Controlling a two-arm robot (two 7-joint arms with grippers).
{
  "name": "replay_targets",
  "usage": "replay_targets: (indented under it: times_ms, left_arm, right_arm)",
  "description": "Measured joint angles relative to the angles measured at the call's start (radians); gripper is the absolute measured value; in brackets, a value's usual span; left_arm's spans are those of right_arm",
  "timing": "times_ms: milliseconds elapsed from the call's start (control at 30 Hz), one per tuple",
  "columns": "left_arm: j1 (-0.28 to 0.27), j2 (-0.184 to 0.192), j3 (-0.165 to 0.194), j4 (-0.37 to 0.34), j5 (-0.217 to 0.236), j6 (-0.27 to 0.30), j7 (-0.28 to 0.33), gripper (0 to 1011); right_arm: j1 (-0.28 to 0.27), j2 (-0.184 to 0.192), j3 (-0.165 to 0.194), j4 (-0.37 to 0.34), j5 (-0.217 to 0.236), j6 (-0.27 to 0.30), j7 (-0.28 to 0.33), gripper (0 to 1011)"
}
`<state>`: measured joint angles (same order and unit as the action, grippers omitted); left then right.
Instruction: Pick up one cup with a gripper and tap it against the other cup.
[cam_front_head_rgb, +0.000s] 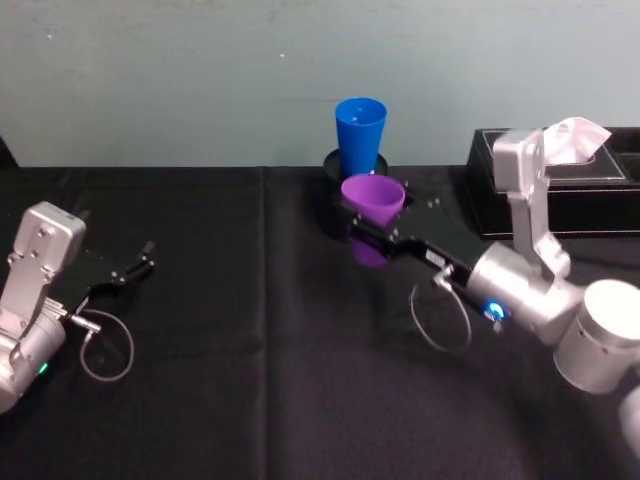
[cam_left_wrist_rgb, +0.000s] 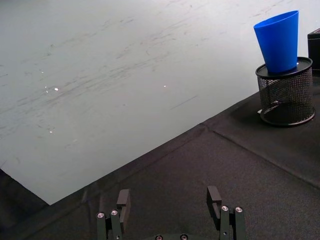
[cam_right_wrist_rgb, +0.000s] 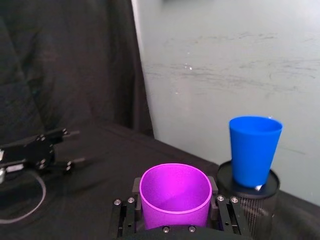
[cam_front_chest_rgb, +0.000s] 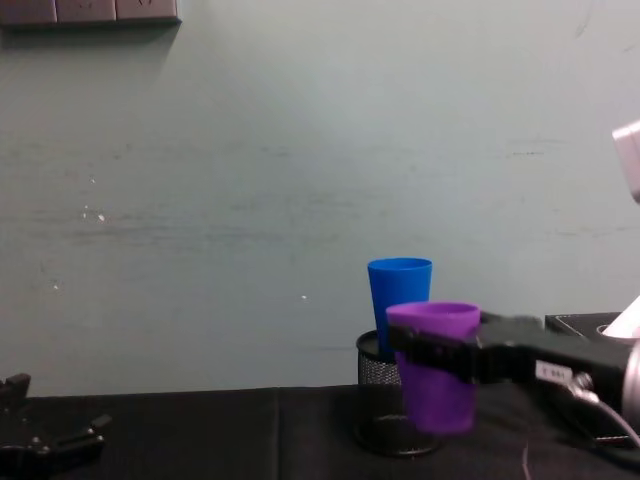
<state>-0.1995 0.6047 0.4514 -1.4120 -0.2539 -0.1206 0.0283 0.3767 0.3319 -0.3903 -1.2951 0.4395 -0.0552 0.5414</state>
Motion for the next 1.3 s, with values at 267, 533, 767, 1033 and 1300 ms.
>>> replay_targets:
  times_ms: [267, 533, 767, 1033, 1300]
  left_arm:
    - [0.0, 0.0, 0.0, 0.0, 0.0, 0.0, 0.0, 1000]
    - [0.0, 0.0, 0.0, 0.0, 0.0, 0.0, 0.0, 1000]
    - [0.0, 0.0, 0.0, 0.0, 0.0, 0.0, 0.0, 1000]
    - [0.0, 0.0, 0.0, 0.0, 0.0, 0.0, 0.0, 1000]
    - [0.0, 0.0, 0.0, 0.0, 0.0, 0.0, 0.0, 1000]
  right_arm:
    - [-0.067, 0.009, -0.006, 0.011, -0.013, -0.119, 0.002, 726]
    - [-0.093, -0.011, -0.008, 0.097, -0.047, -0.24, 0.017, 726]
    - [-0.093, -0.025, -0.006, 0.138, -0.063, -0.255, 0.024, 726]
    - [-0.089, -0.036, -0.002, 0.163, -0.071, -0.253, 0.029, 726]
    - [-0.09, -0.039, 0.0, 0.167, -0.084, -0.243, 0.025, 726]
